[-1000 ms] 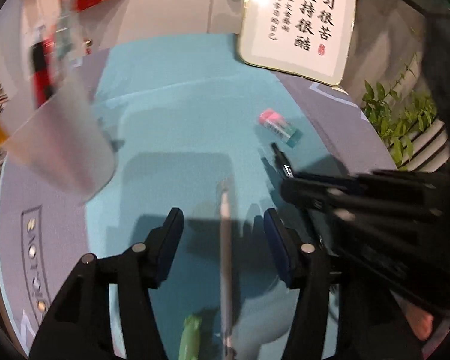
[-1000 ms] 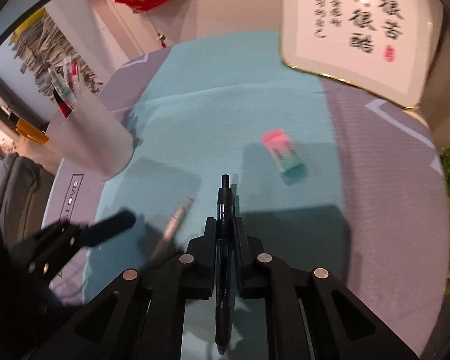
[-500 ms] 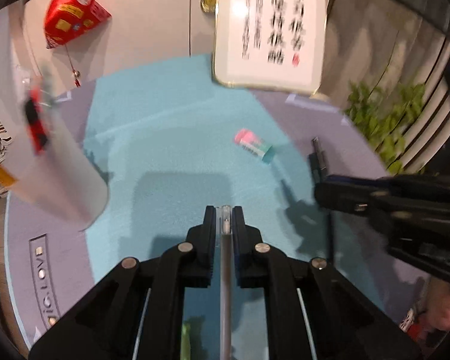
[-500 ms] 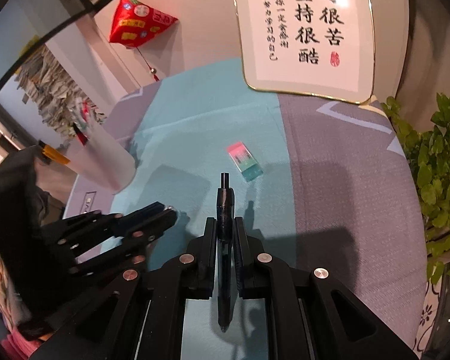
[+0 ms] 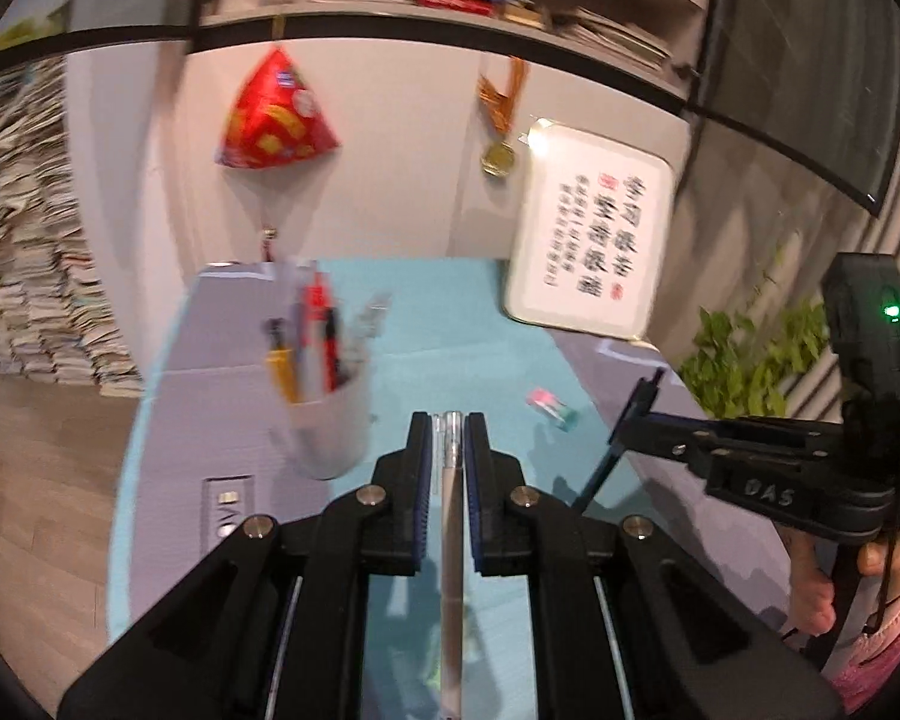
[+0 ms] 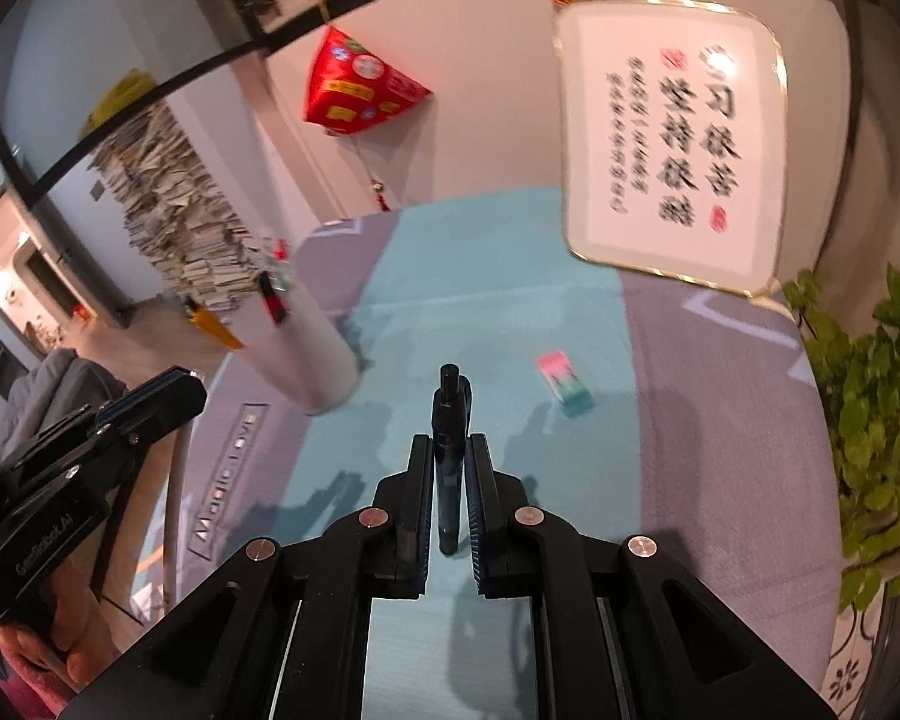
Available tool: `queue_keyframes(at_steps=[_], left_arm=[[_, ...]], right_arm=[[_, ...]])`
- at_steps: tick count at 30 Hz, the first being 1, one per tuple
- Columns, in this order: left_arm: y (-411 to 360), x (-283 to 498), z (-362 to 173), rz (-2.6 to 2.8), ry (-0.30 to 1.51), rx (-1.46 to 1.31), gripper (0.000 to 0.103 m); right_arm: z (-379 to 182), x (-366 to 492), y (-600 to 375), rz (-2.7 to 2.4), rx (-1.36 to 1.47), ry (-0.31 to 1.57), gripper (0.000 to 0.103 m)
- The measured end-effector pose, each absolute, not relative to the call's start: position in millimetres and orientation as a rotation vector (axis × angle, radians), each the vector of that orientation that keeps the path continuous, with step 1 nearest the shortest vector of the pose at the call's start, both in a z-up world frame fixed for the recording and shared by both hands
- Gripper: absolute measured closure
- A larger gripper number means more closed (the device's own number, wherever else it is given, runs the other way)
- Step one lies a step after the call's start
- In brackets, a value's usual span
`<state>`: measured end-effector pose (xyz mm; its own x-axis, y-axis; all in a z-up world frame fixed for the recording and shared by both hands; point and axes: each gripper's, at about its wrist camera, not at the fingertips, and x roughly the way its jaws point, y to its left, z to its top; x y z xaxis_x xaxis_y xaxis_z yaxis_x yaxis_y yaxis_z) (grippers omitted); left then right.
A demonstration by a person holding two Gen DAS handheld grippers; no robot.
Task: Organize stationery
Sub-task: 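Lift the white pen with the left tool while the right tool lifts the black pen, then drop the black pen into the frosted cup with the right tool while the left tool carries the white pen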
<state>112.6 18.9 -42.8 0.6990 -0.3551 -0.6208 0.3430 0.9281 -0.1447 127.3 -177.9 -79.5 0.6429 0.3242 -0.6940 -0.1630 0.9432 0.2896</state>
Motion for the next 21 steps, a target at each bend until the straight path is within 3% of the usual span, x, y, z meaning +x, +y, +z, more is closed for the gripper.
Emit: queue_keyframes(at_steps=[21], left_arm=[[102,97,-55,-0.212,0.685,-0.071,0.095]], right_arm=[[10,189,-51,0.407,-0.003,0.643,0.092]])
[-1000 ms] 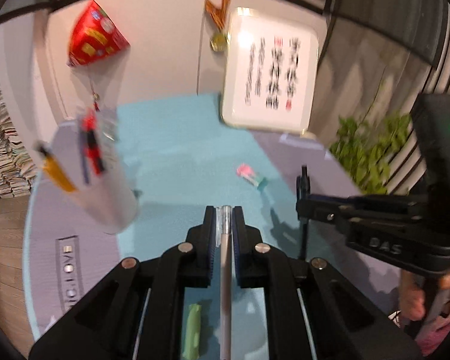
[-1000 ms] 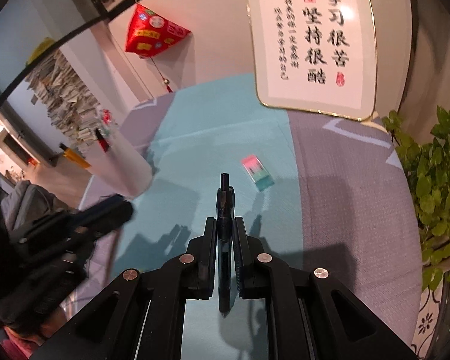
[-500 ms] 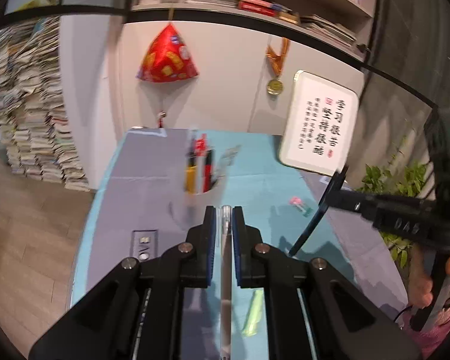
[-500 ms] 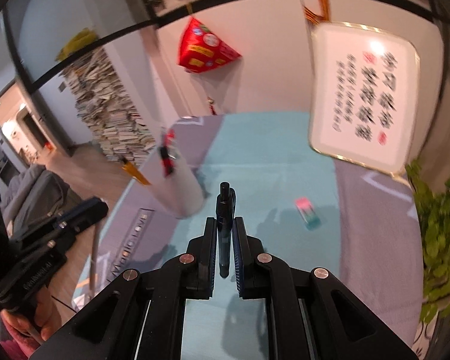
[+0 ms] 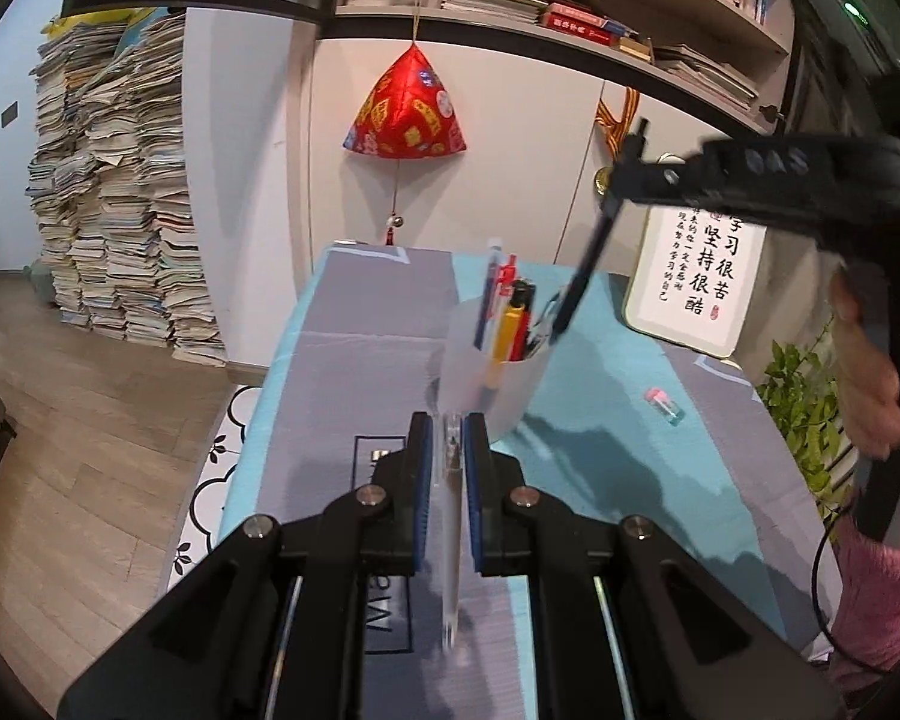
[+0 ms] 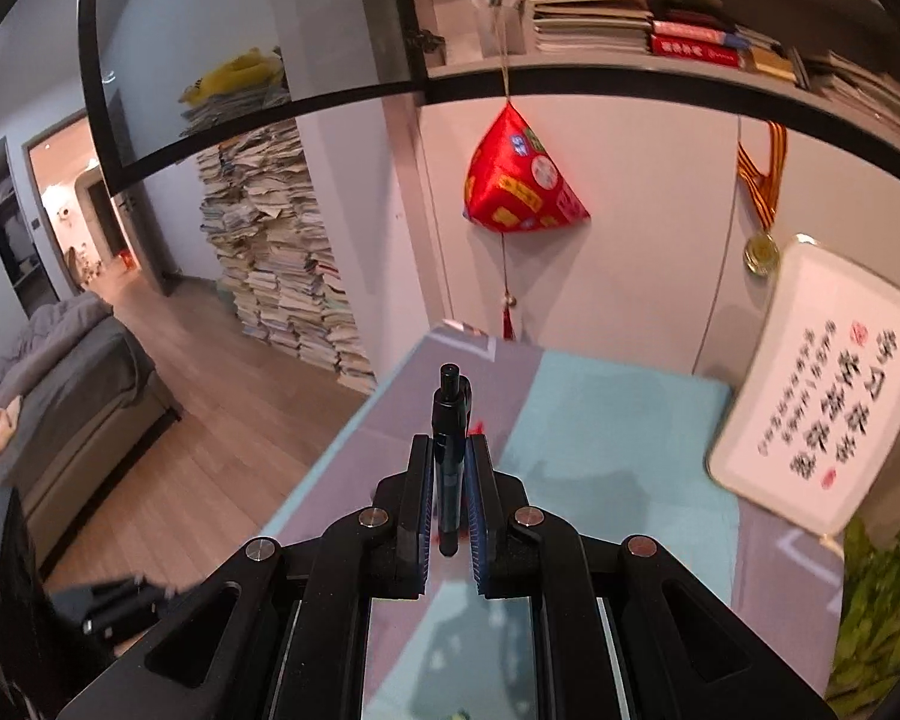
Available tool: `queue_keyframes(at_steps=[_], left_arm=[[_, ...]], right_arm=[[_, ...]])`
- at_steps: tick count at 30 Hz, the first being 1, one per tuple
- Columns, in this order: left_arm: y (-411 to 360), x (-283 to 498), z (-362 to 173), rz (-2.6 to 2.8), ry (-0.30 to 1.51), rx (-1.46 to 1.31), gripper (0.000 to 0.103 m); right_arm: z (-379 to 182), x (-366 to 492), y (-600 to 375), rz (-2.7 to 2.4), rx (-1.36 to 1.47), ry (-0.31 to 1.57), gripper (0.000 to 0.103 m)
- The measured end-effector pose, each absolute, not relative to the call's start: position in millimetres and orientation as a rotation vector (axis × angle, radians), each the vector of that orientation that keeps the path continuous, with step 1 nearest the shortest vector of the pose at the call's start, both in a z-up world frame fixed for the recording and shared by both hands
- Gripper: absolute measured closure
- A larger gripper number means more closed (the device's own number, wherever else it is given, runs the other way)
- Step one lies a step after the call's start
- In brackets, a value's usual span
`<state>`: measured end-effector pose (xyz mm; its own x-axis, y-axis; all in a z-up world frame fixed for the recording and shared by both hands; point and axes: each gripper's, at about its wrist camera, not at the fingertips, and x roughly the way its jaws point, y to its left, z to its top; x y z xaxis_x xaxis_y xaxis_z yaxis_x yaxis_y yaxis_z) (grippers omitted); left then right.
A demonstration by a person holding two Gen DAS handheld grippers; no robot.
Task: Organize stationery
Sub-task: 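Drop the black pen into the frosted cup with the right tool while the left tool carries the white pen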
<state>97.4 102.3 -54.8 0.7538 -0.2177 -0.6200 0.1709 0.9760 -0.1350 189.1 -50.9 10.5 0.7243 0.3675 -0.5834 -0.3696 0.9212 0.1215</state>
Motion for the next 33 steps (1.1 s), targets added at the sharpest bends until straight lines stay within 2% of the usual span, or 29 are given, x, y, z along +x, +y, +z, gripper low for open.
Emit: queue_keyframes(at_steps=[21,33], left_arm=[[104,96,-47,-0.217,0.65,-0.061,0.095],[99,99,-44,-0.221,0.649,-0.05,0.095]], right_arm=[[-63,223,-31,0.379,-0.003,0.823,0.091],[-75,215,-58,0.391,0.085,0.858,0.091]])
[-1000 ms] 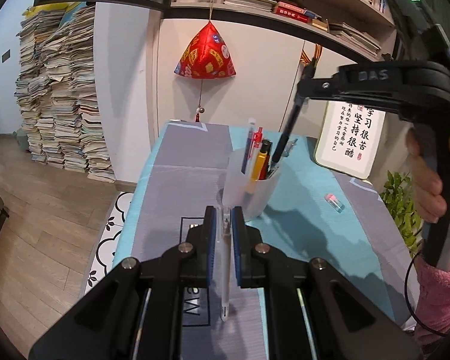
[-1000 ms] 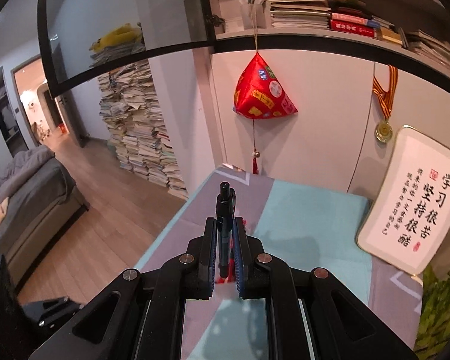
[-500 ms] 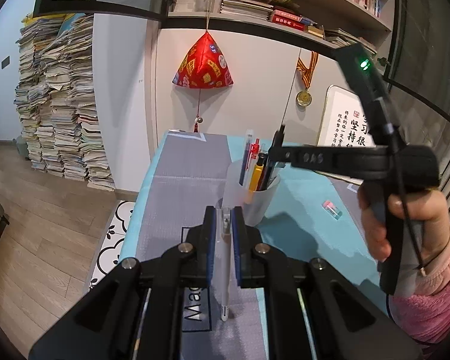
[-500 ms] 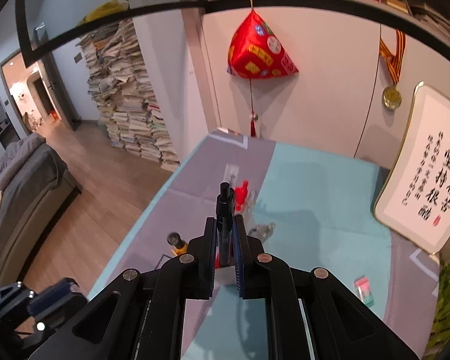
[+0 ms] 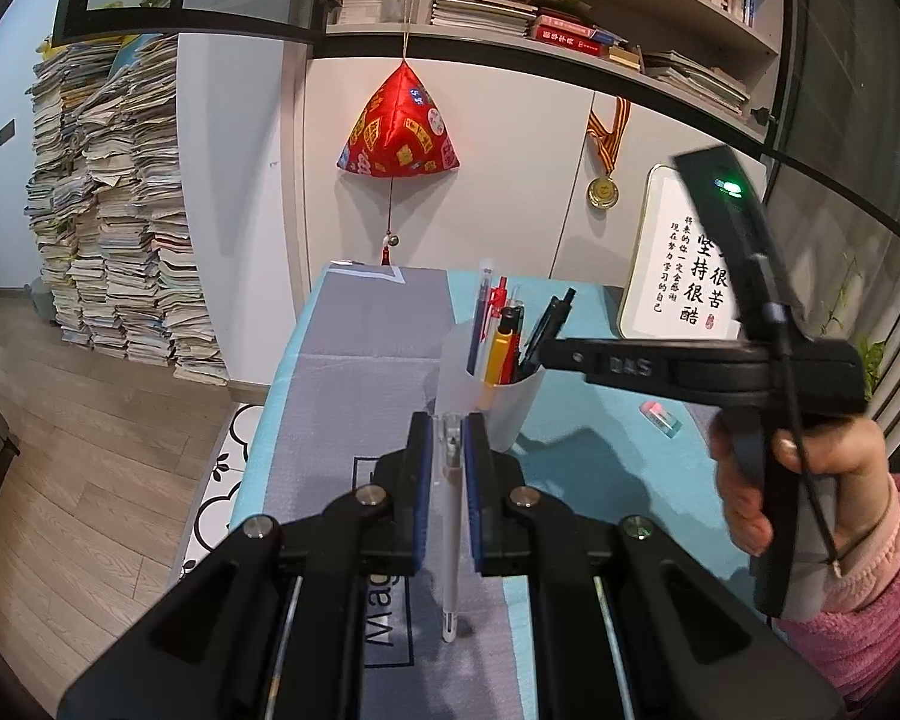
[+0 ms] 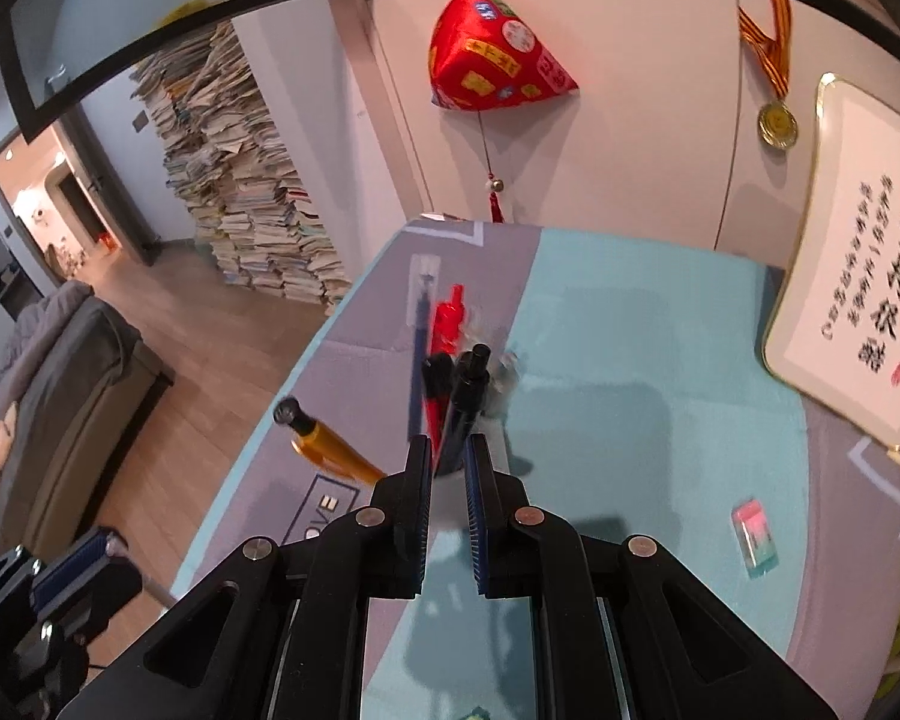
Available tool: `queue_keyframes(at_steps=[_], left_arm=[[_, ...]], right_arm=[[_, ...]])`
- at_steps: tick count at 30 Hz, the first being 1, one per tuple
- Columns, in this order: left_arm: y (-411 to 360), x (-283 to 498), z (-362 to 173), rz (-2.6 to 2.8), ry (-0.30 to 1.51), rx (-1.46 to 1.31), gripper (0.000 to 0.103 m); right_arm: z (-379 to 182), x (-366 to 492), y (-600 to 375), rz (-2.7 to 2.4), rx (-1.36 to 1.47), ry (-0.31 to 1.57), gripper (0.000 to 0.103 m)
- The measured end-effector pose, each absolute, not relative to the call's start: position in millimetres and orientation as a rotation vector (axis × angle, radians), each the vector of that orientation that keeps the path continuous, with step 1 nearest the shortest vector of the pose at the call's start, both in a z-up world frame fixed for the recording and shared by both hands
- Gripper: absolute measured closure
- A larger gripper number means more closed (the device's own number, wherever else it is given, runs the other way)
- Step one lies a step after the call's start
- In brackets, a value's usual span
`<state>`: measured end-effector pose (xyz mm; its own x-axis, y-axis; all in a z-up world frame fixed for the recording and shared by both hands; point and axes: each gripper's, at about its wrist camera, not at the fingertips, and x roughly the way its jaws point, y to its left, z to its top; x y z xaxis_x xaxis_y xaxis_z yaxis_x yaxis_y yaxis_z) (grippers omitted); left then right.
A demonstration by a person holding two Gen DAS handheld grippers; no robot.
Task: Organize stationery
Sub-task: 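Drop the black pen into the frosted cup with the right tool while the left tool carries the white pen, then lower the white pen into the frosted cup and open the left tool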
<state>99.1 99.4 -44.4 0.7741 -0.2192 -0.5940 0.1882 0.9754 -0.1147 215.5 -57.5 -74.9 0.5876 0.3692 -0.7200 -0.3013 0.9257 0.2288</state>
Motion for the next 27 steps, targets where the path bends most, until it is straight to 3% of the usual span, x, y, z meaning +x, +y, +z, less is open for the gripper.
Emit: queue_keyframes(at_steps=[10,20,27], left_arm=[[99,117,-22,-0.208,0.594,-0.031,0.095],[89,156,38,-0.164,0.425,0.024,0.095],[77,188,40,-0.21,0.417,-0.028,0.095]], right_arm=[[-86,182,-99,0.357,0.101,0.882,0.091],[-113,163,-147,0.261,0.17,0.939,0.091],[-116,157,-153,0.23,0.142,0.944,0.091]])
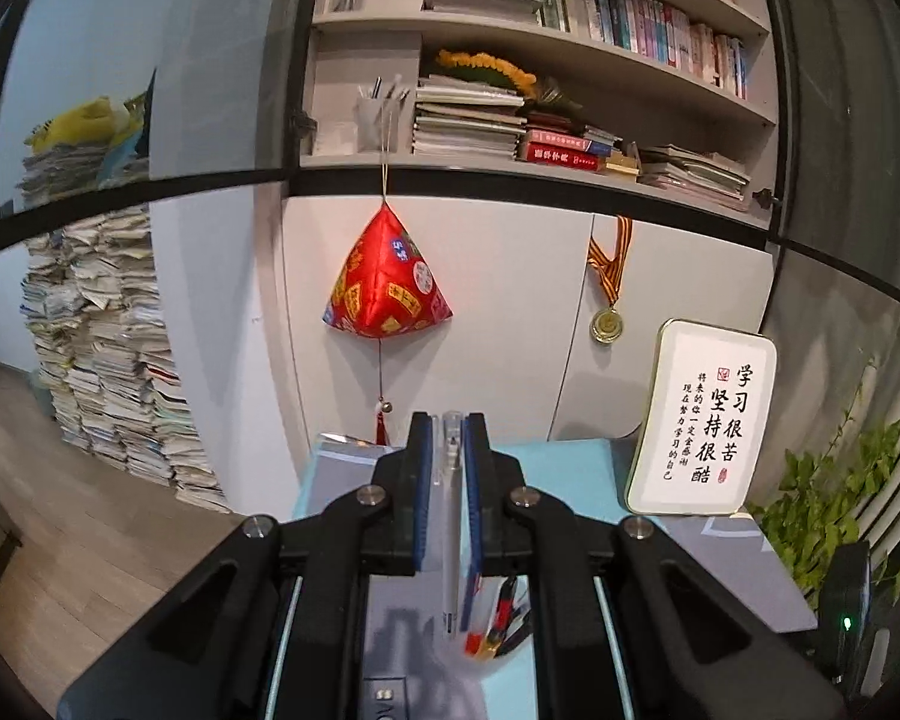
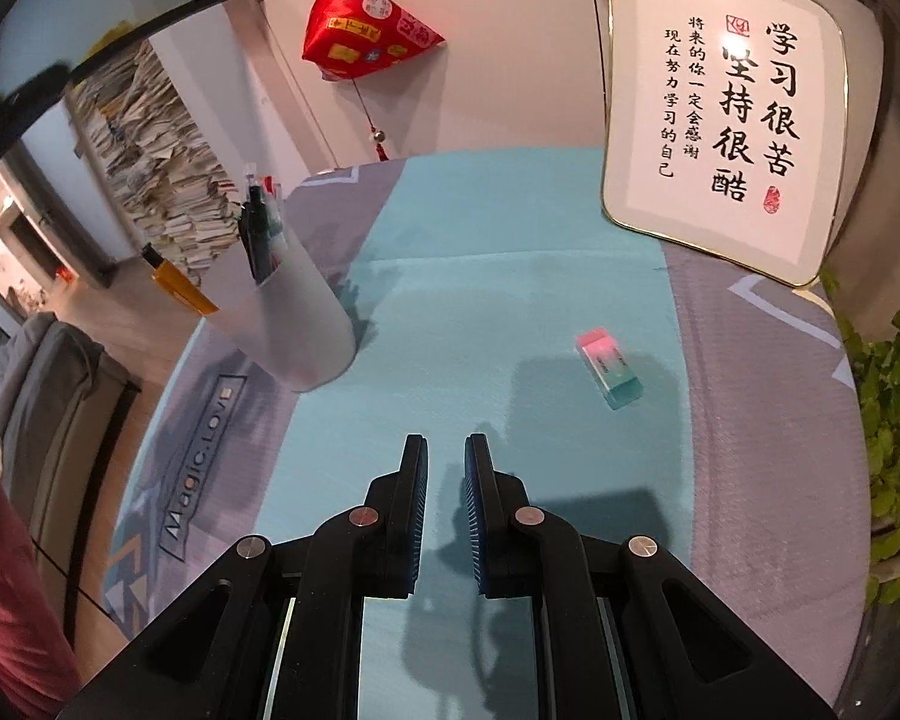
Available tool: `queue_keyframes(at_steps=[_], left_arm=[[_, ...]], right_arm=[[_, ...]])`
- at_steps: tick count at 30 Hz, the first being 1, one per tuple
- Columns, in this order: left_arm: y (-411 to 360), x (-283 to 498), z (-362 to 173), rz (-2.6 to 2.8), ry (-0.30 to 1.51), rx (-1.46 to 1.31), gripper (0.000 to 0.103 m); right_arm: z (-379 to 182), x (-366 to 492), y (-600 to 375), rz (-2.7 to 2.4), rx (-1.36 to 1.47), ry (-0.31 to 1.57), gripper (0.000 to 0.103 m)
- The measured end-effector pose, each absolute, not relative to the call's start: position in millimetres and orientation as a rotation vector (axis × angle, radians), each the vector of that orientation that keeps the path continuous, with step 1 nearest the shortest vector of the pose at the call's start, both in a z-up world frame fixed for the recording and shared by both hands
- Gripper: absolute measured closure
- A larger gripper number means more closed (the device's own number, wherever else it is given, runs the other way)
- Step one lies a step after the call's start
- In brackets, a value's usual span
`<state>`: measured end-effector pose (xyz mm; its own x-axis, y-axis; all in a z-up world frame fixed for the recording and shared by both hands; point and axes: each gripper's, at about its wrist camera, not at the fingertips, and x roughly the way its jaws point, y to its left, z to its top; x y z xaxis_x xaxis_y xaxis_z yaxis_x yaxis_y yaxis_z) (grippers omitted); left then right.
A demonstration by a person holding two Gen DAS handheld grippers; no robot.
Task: Organize stationery
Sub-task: 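Lower the white pen into the frosted cup and open the left tool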
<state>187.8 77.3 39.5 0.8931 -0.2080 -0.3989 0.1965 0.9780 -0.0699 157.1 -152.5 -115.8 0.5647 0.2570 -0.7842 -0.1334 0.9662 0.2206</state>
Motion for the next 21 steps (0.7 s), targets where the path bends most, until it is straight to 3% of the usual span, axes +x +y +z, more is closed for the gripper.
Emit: queue_keyframes(at_steps=[21], left_arm=[[72,204,-23,-0.238,0.593,-0.048,0.094]], right_arm=[[-135,161,-162,0.203,0.176,0.993,0.091]])
